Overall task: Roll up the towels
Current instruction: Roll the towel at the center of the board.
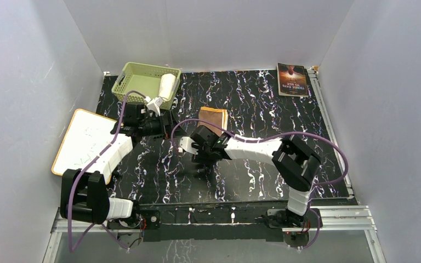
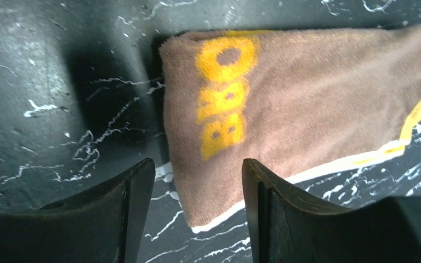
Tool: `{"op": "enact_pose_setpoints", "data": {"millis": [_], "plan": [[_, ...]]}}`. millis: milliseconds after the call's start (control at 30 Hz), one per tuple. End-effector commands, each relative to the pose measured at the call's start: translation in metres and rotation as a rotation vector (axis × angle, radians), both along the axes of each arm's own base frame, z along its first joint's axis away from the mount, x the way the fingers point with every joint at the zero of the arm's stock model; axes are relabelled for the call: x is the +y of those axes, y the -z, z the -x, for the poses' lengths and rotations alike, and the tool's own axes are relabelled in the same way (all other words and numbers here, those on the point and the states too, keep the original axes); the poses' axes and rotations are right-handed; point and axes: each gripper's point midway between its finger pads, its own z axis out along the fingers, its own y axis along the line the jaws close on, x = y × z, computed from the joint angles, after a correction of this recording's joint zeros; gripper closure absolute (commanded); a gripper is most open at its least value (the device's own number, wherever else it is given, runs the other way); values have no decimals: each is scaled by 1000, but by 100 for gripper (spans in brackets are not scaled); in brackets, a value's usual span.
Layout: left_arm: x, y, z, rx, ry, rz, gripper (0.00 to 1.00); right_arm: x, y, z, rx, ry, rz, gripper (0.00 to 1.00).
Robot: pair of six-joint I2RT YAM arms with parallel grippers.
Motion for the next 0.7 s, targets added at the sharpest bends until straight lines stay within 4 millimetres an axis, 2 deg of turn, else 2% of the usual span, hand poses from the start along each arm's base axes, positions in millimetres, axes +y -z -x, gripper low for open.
{"op": "enact_pose_setpoints", "data": {"millis": [0,267,467,567,667], "plan": [[-1,4,19,29,32,-3,2,24,-9,0,21,-55,-43,45],[-1,8,22,47,42,-1,2,30,5,1,53,-43,-49,59],[-3,19,32,138,95,15,2,23,17,-6,42,12,-56,72],[5,32,33,203,76,-3,2,22,20,-8,88,58,-97,81],[19,37,25,210,10,-1,2,23,16,-5,124,100,-147,81]]}}
